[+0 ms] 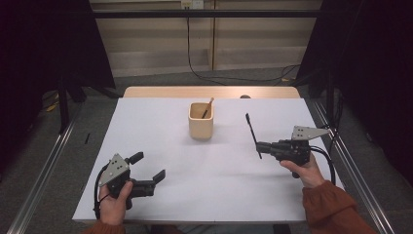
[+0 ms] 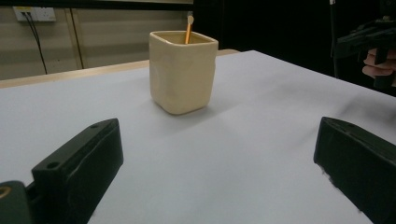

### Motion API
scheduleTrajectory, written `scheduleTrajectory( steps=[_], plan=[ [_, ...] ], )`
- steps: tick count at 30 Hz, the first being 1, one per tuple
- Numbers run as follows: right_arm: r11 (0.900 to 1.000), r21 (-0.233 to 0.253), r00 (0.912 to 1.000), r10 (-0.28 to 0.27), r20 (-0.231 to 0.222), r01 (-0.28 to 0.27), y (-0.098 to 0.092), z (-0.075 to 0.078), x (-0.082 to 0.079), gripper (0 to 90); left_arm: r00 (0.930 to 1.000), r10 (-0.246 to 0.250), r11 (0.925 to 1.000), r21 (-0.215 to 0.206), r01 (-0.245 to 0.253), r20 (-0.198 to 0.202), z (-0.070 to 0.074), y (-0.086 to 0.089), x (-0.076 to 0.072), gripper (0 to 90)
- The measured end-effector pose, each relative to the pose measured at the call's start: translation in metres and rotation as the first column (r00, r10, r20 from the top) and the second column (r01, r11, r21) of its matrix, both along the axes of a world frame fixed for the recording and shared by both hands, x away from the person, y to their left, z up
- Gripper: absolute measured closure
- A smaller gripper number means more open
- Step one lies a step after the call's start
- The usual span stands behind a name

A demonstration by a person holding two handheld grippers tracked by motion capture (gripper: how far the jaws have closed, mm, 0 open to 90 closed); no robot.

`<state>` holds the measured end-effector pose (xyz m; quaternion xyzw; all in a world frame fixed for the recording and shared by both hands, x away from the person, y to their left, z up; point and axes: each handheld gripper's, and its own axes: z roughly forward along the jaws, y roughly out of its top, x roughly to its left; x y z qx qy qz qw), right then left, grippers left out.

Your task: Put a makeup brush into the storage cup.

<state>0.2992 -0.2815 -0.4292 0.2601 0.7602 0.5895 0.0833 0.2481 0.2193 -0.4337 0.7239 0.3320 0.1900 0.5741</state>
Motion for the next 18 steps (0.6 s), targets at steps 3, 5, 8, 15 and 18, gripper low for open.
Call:
scheduleTrajectory(
  steps=[3, 5, 8, 15, 18],
  plan=[
    [1.000, 0.007, 1.0000, -0.003, 0.002, 0.003, 0.001, 0.001, -0.001, 85.8, 1.0000, -0.007, 0.9999, -0.009, 0.007, 0.004, 0.000, -0.002, -0.001, 1.3],
    [1.000, 0.016, 1.0000, -0.003, 0.004, 0.003, 0.002, 0.002, -0.001, 85.8, 0.9999, -0.013, 0.9996, -0.025, 0.013, 0.004, 0.000, -0.004, -0.001, 1.3],
    [1.000, 0.029, 1.0000, 0.001, 0.007, -0.002, 0.005, 0.004, -0.003, 85.8, 0.9998, -0.018, 0.9994, -0.030, 0.018, 0.009, 0.000, -0.009, -0.002, 0.9],
    [0.999, 0.033, 1.0000, 0.006, 0.005, -0.006, 0.010, 0.004, -0.004, 85.8, 0.9985, -0.054, 0.9977, -0.040, 0.055, 0.008, 0.002, -0.017, -0.002, 1.3],
    [1.000, 0.029, 1.0000, 0.009, 0.001, -0.010, 0.012, 0.005, -0.004, 85.8, 0.9980, -0.061, 0.9970, -0.047, 0.062, 0.015, 0.004, -0.023, -0.001, 1.3]
  ],
)
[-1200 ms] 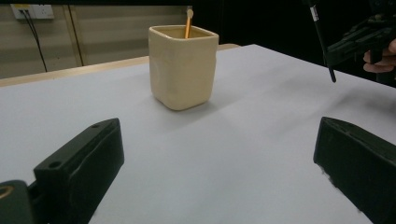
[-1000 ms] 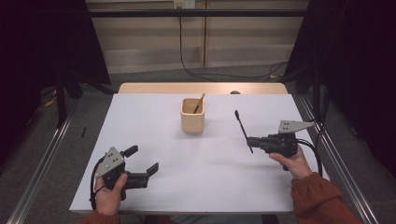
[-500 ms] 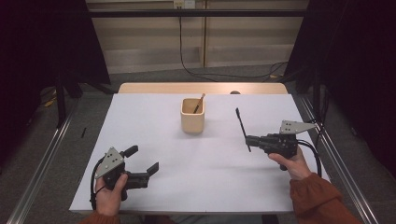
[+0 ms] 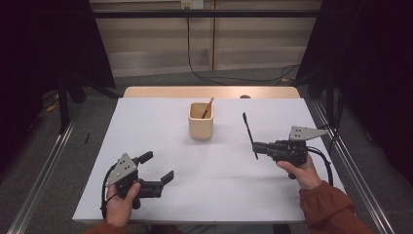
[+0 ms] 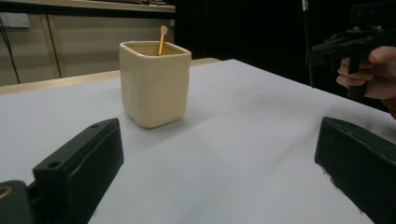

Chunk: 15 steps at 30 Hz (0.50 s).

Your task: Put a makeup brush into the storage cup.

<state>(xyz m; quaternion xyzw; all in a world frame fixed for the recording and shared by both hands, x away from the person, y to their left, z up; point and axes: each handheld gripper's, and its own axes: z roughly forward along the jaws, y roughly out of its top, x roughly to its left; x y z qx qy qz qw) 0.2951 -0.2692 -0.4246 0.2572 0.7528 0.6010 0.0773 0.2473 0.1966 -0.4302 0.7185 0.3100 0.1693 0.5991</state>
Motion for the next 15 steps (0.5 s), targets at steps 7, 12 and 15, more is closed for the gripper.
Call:
scheduleTrajectory(
  steps=[7, 12, 15],
  plan=[
    [1.000, 0.003, 1.0000, 0.008, -0.005, -0.008, 0.006, 0.000, 0.000, 85.8, 0.9987, -0.052, 0.9986, 0.003, 0.052, -0.002, 0.003, -0.014, 0.003, 0.9],
    [1.000, -0.003, 0.9998, 0.016, -0.011, -0.016, 0.010, -0.001, 0.001, 85.8, 0.9976, -0.068, 0.9976, -0.004, 0.068, -0.006, 0.005, -0.024, 0.007, 0.9],
    [1.000, 0.001, 0.9997, 0.021, -0.012, -0.021, 0.012, -0.001, 0.001, 85.8, 0.9972, -0.075, 0.9971, -0.012, 0.075, 0.000, 0.007, -0.030, 0.008, 1.1]
  ],
)
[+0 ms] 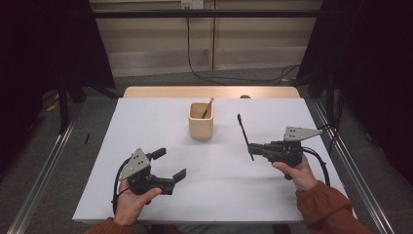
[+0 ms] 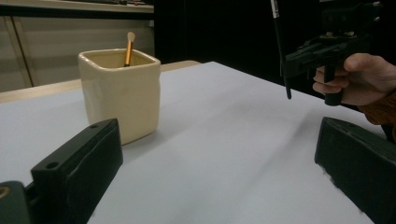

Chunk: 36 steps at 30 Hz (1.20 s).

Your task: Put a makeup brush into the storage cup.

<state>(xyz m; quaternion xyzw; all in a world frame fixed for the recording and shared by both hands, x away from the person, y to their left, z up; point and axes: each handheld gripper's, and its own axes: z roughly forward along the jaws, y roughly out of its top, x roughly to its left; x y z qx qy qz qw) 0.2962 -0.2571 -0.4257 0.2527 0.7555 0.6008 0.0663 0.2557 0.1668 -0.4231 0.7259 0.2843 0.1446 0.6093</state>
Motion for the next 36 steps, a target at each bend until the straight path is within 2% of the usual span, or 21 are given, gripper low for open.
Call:
scheduleTrajectory(
  steps=[2, 4, 6, 9, 11, 14, 19, 24, 26, 31, 36],
  plan=[
    [1.000, 0.001, 1.0000, 0.003, -0.004, -0.003, 0.002, 0.000, 0.000, 85.8, 0.9999, -0.011, 0.9998, -0.013, 0.011, -0.009, 0.001, -0.003, 0.001, 2.4],
    [1.000, 0.001, 1.0000, 0.007, -0.003, -0.007, 0.004, 0.000, 0.000, 85.8, 0.9997, -0.024, 0.9997, -0.003, 0.024, 0.006, 0.002, -0.009, 0.003, 2.4],
    [1.000, 0.000, 0.9999, 0.012, -0.006, -0.012, 0.006, -0.001, 0.000, 85.8, 0.9993, -0.037, 0.9992, -0.017, 0.037, 0.005, 0.003, -0.014, 0.004, 2.3],
    [1.000, 0.000, 0.9998, 0.017, -0.007, -0.017, 0.009, -0.001, 0.000, 85.8, 0.9974, -0.068, 0.9974, -0.023, 0.068, 0.022, 0.005, -0.021, 0.008, 2.1],
    [1.000, 0.006, 0.9997, 0.022, -0.006, -0.022, 0.011, -0.001, 0.000, 85.8, 0.9968, -0.072, 0.9973, -0.016, 0.072, 0.036, 0.007, -0.025, 0.010, 2.4],
    [1.000, 0.013, 0.9996, 0.028, -0.003, -0.028, 0.013, 0.000, 0.000, 85.8, 0.9964, -0.080, 0.9965, -0.022, 0.081, 0.028, 0.010, -0.032, 0.013, 2.8],
    [0.999, 0.015, 0.9993, 0.038, -0.005, -0.038, 0.015, 0.000, 0.000, 85.8, 0.9938, -0.107, 0.9942, -0.008, 0.107, 0.030, 0.011, -0.045, 0.016, 3.1],
    [0.999, 0.012, 0.9989, 0.046, -0.005, -0.046, 0.019, -0.001, 0.000, 85.8, 0.9927, -0.116, 0.9931, -0.014, 0.117, 0.030, 0.013, -0.057, 0.019, 2.8],
    [0.999, 0.010, 0.9987, 0.051, -0.006, -0.051, 0.021, -0.001, -0.001, 85.8, 0.9946, -0.099, 0.9950, -0.012, 0.099, 0.032, 0.013, -0.061, 0.019, 2.8],
    [0.998, 0.010, 0.9981, 0.061, -0.004, -0.061, 0.024, -0.001, 0.000, 85.8, 0.9924, -0.119, 0.9927, -0.017, 0.119, 0.033, 0.013, -0.072, 0.022, 4.8],
    [0.998, 0.012, 0.9979, 0.064, -0.002, -0.064, 0.027, -0.001, 0.000, 85.8, 0.9895, -0.134, 0.9905, -0.022, 0.136, 0.053, 0.018, -0.081, 0.025, 6.3]
  ],
)
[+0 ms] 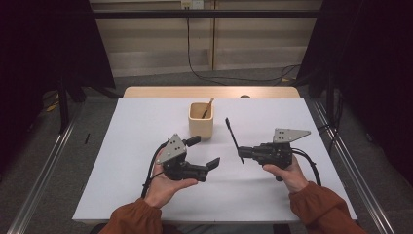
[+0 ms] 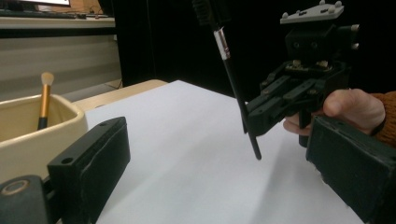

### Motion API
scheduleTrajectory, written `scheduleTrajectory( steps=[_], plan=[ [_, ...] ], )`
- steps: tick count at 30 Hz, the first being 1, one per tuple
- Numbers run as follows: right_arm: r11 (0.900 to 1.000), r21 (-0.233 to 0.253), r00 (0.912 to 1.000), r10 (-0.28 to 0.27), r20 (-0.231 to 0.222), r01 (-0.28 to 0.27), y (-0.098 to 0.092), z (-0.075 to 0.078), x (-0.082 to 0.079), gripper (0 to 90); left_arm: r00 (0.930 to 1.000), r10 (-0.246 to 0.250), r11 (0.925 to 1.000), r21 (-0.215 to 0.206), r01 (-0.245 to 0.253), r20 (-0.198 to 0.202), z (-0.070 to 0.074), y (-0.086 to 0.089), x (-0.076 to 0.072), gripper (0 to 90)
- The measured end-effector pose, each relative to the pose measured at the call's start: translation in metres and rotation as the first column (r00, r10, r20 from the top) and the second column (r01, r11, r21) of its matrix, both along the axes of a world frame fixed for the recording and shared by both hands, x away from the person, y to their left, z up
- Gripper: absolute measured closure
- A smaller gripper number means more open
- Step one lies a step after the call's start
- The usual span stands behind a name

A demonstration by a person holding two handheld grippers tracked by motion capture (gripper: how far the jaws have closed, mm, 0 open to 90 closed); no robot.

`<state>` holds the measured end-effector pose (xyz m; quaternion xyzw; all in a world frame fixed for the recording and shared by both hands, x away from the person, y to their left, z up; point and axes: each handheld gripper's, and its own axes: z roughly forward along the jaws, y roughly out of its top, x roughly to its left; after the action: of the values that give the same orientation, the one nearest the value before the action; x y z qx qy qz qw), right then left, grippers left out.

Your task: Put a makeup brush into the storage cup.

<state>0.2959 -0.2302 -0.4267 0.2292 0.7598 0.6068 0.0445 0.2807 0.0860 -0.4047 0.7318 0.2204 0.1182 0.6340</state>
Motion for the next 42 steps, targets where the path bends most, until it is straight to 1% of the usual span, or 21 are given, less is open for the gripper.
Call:
scheduleTrajectory(
  steps=[2, 4, 5, 6, 7, 9, 11, 14, 15, 19, 21, 23, 25, 29, 31, 32, 34, 36, 40, 41, 42],
  plan=[
    [1.000, 0.001, 1.0000, 0.003, 0.002, -0.003, 0.001, 0.001, 0.000, 85.8, 1.0000, -0.004, 1.0000, -0.001, 0.004, 0.005, 0.003, -0.004, 0.001, 8.1],
    [1.000, 0.002, 1.0000, 0.006, 0.002, -0.006, 0.001, 0.001, -0.001, 85.8, 0.9999, -0.009, 0.9999, -0.013, 0.009, 0.012, 0.004, -0.008, 0.002, 9.4],
    [1.000, 0.002, 1.0000, 0.006, 0.003, -0.006, 0.001, 0.001, -0.001, 85.8, 0.9998, -0.007, 0.9999, -0.014, 0.007, 0.021, 0.005, -0.009, 0.003, 11.5],
    [1.000, 0.002, 1.0000, 0.007, 0.003, -0.007, 0.001, 0.001, -0.001, 85.8, 0.9999, -0.007, 0.9998, -0.020, 0.007, 0.015, 0.004, -0.012, 0.004, 12.3],
    [1.000, 0.003, 1.0000, 0.006, 0.004, -0.006, 0.001, 0.001, -0.001, 85.8, 0.9998, -0.009, 0.9998, -0.019, 0.009, 0.020, 0.004, -0.014, 0.005, 12.5],
    [1.000, 0.003, 1.0000, 0.006, 0.006, -0.006, 0.001, 0.002, -0.001, 85.8, 0.9995, -0.012, 0.9998, -0.018, 0.012, 0.030, 0.004, -0.017, 0.006, 16.4],
    [1.000, 0.000, 0.9999, 0.007, 0.013, -0.007, 0.001, 0.003, -0.001, 85.8, 0.9995, -0.016, 0.9998, -0.012, 0.016, 0.029, 0.005, -0.021, 0.008, 16.9],
    [1.000, 0.010, 0.9998, 0.004, 0.019, -0.004, 0.000, 0.006, -0.001, 85.8, 0.9994, -0.025, 0.9995, -0.019, 0.026, 0.026, 0.006, -0.025, 0.010, 20.6],
    [1.000, 0.011, 0.9998, 0.003, 0.020, -0.003, 0.000, 0.006, -0.001, 85.8, 0.9993, -0.024, 0.9996, -0.011, 0.025, 0.028, 0.008, -0.027, 0.011, 21.4],
    [1.000, 0.002, 0.9999, 0.011, 0.012, -0.011, 0.002, 0.003, -0.001, 85.8, 0.9993, -0.028, 0.9995, -0.012, 0.028, 0.027, 0.011, -0.032, 0.013, 23.4],
    [1.000, 0.003, 0.9998, 0.013, 0.012, -0.013, 0.004, 0.002, -0.001, 85.8, 0.9994, -0.032, 0.9992, -0.021, 0.033, 0.013, 0.010, -0.034, 0.014, 26.4],
    [1.000, 0.001, 0.9998, 0.018, 0.007, -0.018, 0.005, 0.002, -0.001, 85.7, 0.9990, -0.046, 0.9989, -0.012, 0.046, 0.001, 0.009, -0.035, 0.016, 31.7],
    [1.000, 0.004, 0.9999, 0.016, 0.005, -0.016, 0.005, 0.002, -0.001, 85.8, 0.9990, -0.042, 0.9987, -0.031, 0.042, -0.017, 0.008, -0.037, 0.018, 34.8],
    [1.000, 0.006, 0.9999, 0.012, 0.007, -0.012, 0.003, 0.002, -0.001, 85.8, 0.9975, -0.047, 0.9972, -0.061, 0.044, -0.053, 0.007, -0.037, 0.021, 47.6],
    [1.000, 0.006, 0.9999, 0.014, 0.005, -0.014, 0.004, 0.002, -0.001, 85.8, 0.9980, -0.042, 0.9974, -0.060, 0.039, -0.048, 0.007, -0.037, 0.022, 51.2],
    [1.000, 0.004, 0.9998, 0.017, 0.005, -0.017, 0.005, 0.001, -0.001, 85.8, 0.9977, -0.044, 0.9969, -0.068, 0.041, -0.052, 0.007, -0.038, 0.022, 52.9],
    [1.000, 0.002, 0.9998, 0.018, 0.003, -0.018, 0.006, 0.001, -0.001, 85.7, 0.9984, -0.035, 0.9975, -0.063, 0.032, -0.044, 0.007, -0.038, 0.023, 56.5],
    [1.000, 0.002, 0.9998, 0.018, 0.002, -0.018, 0.006, 0.000, -0.001, 85.8, 0.9978, -0.041, 0.9967, -0.072, 0.037, -0.052, 0.007, -0.039, 0.023, 61.6],
    [1.000, 0.003, 0.9999, 0.017, 0.003, -0.017, 0.006, 0.000, 0.000, 85.8, 0.9970, -0.063, 0.9964, -0.059, 0.061, -0.044, 0.007, -0.043, 0.023, 64.5],
    [1.000, 0.003, 0.9999, 0.016, 0.003, -0.016, 0.006, 0.000, 0.000, 85.8, 0.9972, -0.062, 0.9961, -0.065, 0.059, -0.043, 0.007, -0.044, 0.022, 65.6],
    [1.000, 0.001, 0.9999, 0.016, 0.003, -0.016, 0.006, -0.001, 0.000, 85.8, 0.9970, -0.064, 0.9962, -0.061, 0.062, -0.043, 0.008, -0.045, 0.022, 66.0]
  ],
)
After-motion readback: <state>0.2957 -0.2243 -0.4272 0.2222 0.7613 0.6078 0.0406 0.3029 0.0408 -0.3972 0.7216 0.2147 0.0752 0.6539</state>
